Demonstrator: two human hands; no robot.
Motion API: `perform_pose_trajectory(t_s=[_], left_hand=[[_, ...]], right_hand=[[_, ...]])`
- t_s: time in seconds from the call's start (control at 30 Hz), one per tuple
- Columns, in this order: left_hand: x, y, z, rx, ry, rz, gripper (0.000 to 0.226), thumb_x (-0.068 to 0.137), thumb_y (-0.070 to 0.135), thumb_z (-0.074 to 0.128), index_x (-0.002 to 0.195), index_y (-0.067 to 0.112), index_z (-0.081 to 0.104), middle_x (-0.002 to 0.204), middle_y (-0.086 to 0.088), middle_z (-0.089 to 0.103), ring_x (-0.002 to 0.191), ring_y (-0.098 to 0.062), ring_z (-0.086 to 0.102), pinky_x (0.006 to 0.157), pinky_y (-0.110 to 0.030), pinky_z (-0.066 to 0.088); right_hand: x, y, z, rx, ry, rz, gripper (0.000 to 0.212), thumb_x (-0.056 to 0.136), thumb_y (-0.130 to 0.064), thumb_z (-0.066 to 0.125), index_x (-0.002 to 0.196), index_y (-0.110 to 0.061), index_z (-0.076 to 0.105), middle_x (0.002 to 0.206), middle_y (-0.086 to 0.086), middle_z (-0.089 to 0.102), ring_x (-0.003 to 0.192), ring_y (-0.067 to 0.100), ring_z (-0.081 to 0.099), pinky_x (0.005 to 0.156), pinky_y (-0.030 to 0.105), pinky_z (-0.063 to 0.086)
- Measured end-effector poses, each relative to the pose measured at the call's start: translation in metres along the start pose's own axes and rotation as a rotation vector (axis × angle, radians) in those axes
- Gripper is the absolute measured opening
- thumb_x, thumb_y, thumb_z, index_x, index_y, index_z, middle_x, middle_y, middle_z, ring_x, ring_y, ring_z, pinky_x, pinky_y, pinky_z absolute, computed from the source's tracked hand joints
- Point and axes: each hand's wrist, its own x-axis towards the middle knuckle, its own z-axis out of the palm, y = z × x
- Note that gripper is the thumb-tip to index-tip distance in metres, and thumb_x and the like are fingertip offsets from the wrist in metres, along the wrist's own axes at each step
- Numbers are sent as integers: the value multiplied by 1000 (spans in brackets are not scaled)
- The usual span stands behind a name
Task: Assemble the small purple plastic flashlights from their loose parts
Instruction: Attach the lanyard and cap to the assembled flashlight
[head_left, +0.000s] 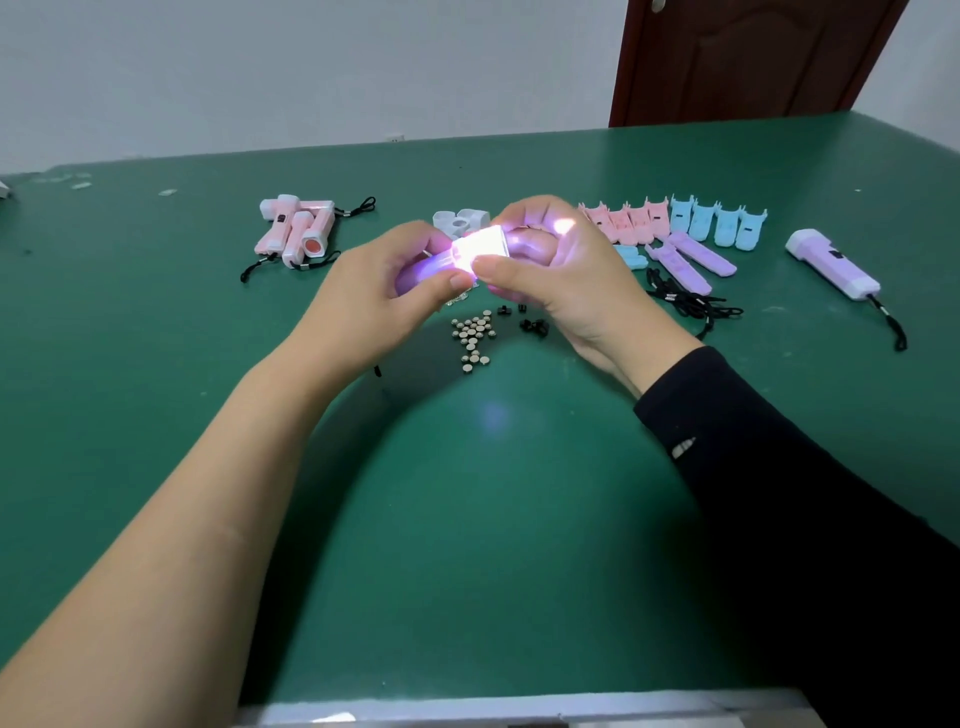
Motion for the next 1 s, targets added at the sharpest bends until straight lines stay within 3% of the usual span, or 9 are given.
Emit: perform_pose_trajectory(t_s=[0.1,0.4,0.57,0.83,1.0], left_hand=[[0,0,-2,17,14,18,11,88,45,60,87,34,56,76,2,61,66,-13,46,61,-20,34],[1,-3,-2,93,-6,61,28,89,47,57,96,21,63,78,3,60,69,-17,49,60,-22,35],[0,-3,1,43,7,10,33,87,46,57,96,15,63,79,-10,62,67,-21,48,62,-28,35],[1,6,6,3,-32,-58,17,95,35,60,85,21,60,74,-8,60,63,-12,43,61,-26,33],[1,9,6,29,-11,-88,24,95,33,60,92,9,63,82,-19,63,73,-32,51,66,-31,36]], right_hand=[[0,1,-1,52,-1,19,29,79,0,74,91,-16,53,103,10,72,88,18,67,82,31,55],[-2,4,-1,19,8,22,29,75,2,77,87,-15,56,108,18,70,92,22,67,81,30,55],[0,5,-2,24,-17,71,25,80,-2,73,95,-16,60,112,11,68,94,16,65,78,27,57],[2,10,-6,44,20,119,10,84,-7,70,90,-12,64,81,-4,73,78,8,68,77,24,56],[3,11,-6,64,16,141,6,85,-11,70,87,-11,64,80,-4,73,83,9,69,78,24,57]])
